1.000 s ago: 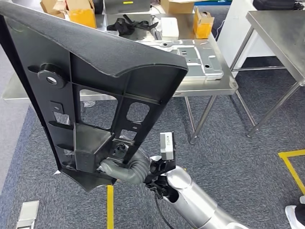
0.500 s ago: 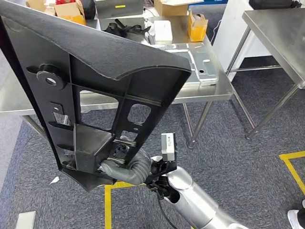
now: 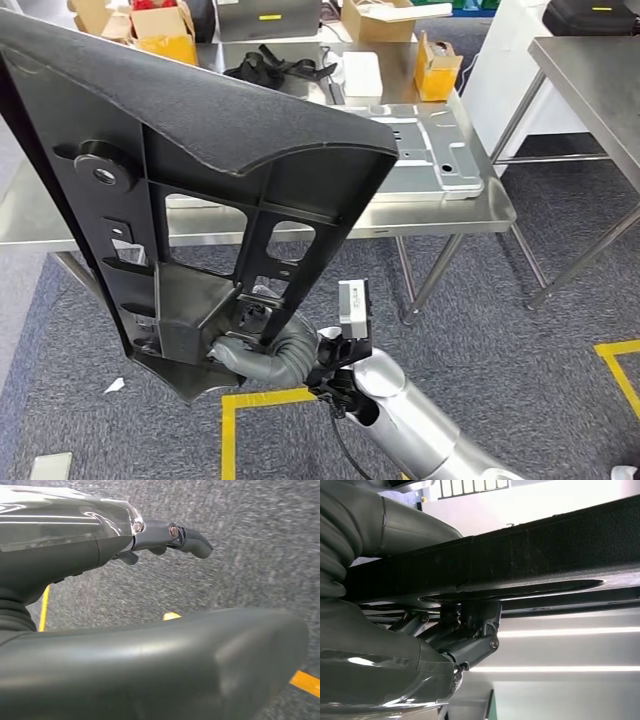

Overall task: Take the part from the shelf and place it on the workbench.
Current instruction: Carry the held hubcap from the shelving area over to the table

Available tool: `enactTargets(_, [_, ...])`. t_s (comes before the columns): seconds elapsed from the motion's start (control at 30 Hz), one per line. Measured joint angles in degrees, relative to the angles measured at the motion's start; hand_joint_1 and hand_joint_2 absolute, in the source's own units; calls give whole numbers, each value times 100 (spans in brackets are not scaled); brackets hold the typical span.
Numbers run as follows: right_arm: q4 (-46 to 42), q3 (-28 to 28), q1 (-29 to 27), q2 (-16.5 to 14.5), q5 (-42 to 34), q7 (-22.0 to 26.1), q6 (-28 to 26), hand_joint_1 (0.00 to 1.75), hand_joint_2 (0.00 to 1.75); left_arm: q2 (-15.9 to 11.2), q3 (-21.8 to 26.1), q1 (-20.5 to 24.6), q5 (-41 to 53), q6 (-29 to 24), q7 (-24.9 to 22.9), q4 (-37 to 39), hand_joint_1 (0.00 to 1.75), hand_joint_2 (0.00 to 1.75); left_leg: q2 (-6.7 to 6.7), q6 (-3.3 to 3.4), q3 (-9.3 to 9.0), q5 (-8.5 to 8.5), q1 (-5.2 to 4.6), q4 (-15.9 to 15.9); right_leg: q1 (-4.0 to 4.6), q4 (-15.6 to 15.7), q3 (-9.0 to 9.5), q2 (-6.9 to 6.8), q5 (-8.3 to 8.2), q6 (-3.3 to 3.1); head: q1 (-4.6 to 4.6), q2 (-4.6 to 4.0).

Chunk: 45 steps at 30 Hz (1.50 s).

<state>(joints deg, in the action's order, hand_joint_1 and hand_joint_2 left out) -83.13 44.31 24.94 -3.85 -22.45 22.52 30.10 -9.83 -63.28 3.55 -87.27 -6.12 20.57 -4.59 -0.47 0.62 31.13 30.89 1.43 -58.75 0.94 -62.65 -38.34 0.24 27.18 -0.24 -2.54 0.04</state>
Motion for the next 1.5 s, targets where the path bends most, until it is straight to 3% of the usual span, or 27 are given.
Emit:
enactTargets(0.07, [1,3,3,5,3,-1,0,175,175,22,0,5,0,0,-1,0,0,175,-1,-53,-47,39,11,23,49,363,113,3,-117,-107,0,0])
enactTargets(0.13, [-3,5,3,1,6,0,-4,175,175,25,0,3,0,2,-3,0,0,175,6,-113,-92,41,14,41,43,481,199,4,-98,-152,3,0])
enactTargets(0.2, [-13,9,14,-14,7,5,-8,175,175,29,0,15,0,6,-2,0,0,175,15,-138,-62,85,11,-135,8,581,345,-3,-95,-172,0,0])
enactTargets(0.23, [-17,13,24,-23,9,7,-7,175,175,26,0,27,0,7,-1,0,0,175,17,-146,68,170,11,-389,-10,621,414,-6,-84,-178,-4,0])
enactTargets(0.33, [-10,21,24,-28,11,8,-5,175,175,7,0,20,0,3,0,0,0,175,18,-208,737,536,15,-1395,-15,634,515,0,10,-195,-7,0])
enactTargets(0.37, [-5,27,16,-28,11,8,0,175,175,4,0,9,0,4,-1,0,0,175,19,-231,880,549,21,-1508,-17,632,555,8,49,-192,-7,0])
enactTargets(0.4, [-1,34,11,-28,10,7,10,175,175,4,0,4,0,4,-1,0,0,175,19,-248,923,430,29,-1417,-23,629,609,17,94,-180,-8,0])
enactTargets(0.47, [2,50,14,-36,6,6,41,175,175,-3,0,0,0,5,1,1,0,175,21,-277,782,-89,56,-782,-39,613,735,24,205,-133,-8,0])
enactTargets(0.53, [-2,69,33,-49,-14,-5,76,175,175,-7,-1,6,0,5,2,1,0,175,22,-247,631,-413,51,-216,-39,575,807,33,312,-59,-10,0])
enactTargets(0.67, [-51,126,87,-69,-87,-55,127,175,175,-7,-5,4,0,4,10,1,0,175,15,-81,577,-428,30,-94,-37,525,827,39,424,67,-11,0])
enactTargets(0.73, [-78,145,121,-81,-99,-55,137,175,175,-14,-7,8,0,2,19,2,0,175,10,-31,507,-387,46,-79,-58,162,651,18,544,135,-8,0])
enactTargets(0.83, [-83,167,129,-84,-104,-62,144,175,175,-18,-9,8,0,0,24,1,0,175,9,12,395,-284,36,-71,-87,-987,-49,-4,945,204,-7,0])
enactTargets(0.87, [-81,175,124,-82,-105,-69,144,175,175,-19,-10,3,0,0,24,1,0,175,7,16,348,-244,27,-71,-87,-1194,-223,-4,977,200,-7,0])
enactTargets(0.9, [-80,185,122,-81,-105,-76,144,175,175,-19,-11,-2,0,1,24,2,0,175,2,19,293,-203,14,-69,-81,-1189,-297,-3,886,179,-7,0])
enactTargets(0.93, [-80,195,124,-80,-107,-82,144,175,175,-19,-13,-3,0,2,25,1,0,175,-5,22,226,-158,-5,-66,-67,-951,-262,-2,665,136,-7,0])
enactTargets(1.0, [-79,214,143,-81,-114,-88,144,175,175,0,-19,2,0,6,27,1,0,175,-18,23,98,-73,-27,-38,5,-175,-37,-3,111,-26,-18,0])
enactTargets(1.07, [-78,231,170,-83,-120,-92,144,175,175,19,-25,12,0,8,26,2,0,175,-17,-10,32,-30,0,17,79,352,127,9,-147,-172,-31,0])
enactTargets(1.13, [-76,240,187,-87,-126,-96,133,175,175,23,-28,19,0,9,26,4,0,175,-9,-73,-18,-39,28,57,114,512,207,33,-130,-226,-29,0])
enactTargets(1.23, [-71,252,232,-108,-134,-102,120,175,175,33,-32,54,0,10,36,4,0,175,0,-111,-5,71,25,-149,64,696,438,16,-120,-249,-24,0])
enactTargets(1.27, [-68,256,253,-115,-136,-105,120,175,175,27,-32,65,0,8,38,4,0,175,2,-124,125,170,25,-398,42,732,501,6,-108,-242,-25,0])
enactTargets(1.37, [-40,268,271,-122,-139,-127,115,175,175,-2,-33,42,0,7,38,4,0,175,2,-192,751,470,36,-1313,13,732,599,11,-11,-215,-31,0])
enactTargets(1.4, [-26,274,266,-121,-141,-134,114,175,175,-5,-33,30,0,9,38,4,0,175,3,-215,880,443,50,-1406,-1,724,644,16,34,-198,-31,0])
enactTargets(1.43, [-13,281,265,-121,-143,-138,113,175,175,-7,-33,24,0,10,38,4,0,175,5,-245,914,297,68,-1307,-23,708,696,21,87,-172,-31,0])
enactTargets(1.5, [6,294,270,-120,-150,-139,111,175,175,-8,-33,22,0,11,40,4,0,175,8,-344,778,-199,123,-713,-73,638,799,29,229,-88,-32,0])
